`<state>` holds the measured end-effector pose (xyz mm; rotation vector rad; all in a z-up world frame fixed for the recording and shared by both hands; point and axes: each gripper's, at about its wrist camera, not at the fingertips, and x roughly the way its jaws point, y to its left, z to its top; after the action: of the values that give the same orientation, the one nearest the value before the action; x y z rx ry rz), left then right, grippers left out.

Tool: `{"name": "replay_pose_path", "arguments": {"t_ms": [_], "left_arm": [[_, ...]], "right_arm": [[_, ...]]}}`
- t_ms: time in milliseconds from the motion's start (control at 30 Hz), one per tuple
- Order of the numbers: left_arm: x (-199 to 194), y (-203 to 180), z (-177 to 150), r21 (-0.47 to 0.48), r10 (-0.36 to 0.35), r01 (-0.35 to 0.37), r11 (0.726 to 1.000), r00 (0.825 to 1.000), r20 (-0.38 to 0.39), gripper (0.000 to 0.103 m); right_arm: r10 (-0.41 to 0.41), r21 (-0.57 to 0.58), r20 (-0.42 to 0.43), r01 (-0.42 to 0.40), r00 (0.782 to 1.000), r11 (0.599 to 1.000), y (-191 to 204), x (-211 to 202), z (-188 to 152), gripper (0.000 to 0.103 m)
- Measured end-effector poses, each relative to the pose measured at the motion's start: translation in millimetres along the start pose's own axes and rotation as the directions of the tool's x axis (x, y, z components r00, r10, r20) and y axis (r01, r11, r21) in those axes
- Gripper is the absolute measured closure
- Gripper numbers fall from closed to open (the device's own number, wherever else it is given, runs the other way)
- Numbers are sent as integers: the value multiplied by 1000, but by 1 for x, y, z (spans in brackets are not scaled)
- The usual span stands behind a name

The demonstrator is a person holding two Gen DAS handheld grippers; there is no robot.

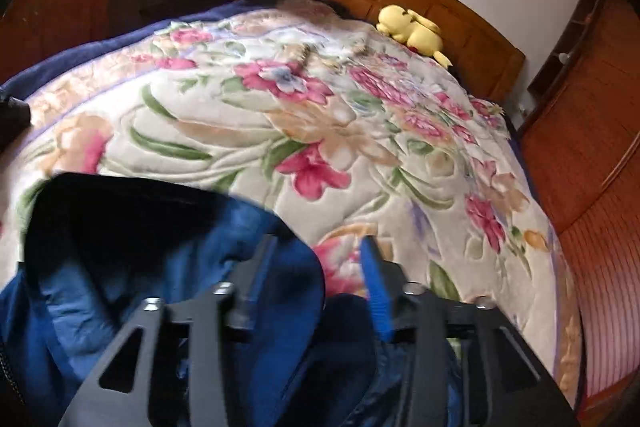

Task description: Fold large clothes

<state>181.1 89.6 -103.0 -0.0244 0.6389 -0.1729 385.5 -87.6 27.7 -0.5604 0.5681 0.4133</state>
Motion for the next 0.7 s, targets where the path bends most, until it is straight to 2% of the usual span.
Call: {"name": "replay_pose_path", "arguments": {"t_ms": [133, 233, 400, 567, 633, 700], "left_arm": [[-1, 1, 0, -1, 0, 0, 1000, 1000, 3, 69], [-2, 1, 0, -5, -1, 1, 1000, 1000, 8, 69], [-3, 1, -1, -6, 3, -3, 1000, 1000, 3, 69], [-4, 0, 0, -8, 3, -3, 1000, 1000, 4, 69], [-4, -1, -1, -4, 1, -1, 1000, 1000, -1, 69], [-4, -1, -1, -1, 1, -1, 1000, 1000, -4, 69]], "right_arm": [[109, -25, -9, -110, 994, 994, 9, -20, -23, 47], [220, -63, -38, -222, 975, 973, 22, -47, -51, 47], [344, -98, -79, -351, 936, 931, 49, -71, -92, 48], [350, -150, -138, -369, 926, 917, 65, -65, -108, 48], [315, -139, -167, -338, 934, 931, 62, -57, -113, 48], [323, -118, -184, -347, 928, 930, 56, -55, -116, 48]]}}
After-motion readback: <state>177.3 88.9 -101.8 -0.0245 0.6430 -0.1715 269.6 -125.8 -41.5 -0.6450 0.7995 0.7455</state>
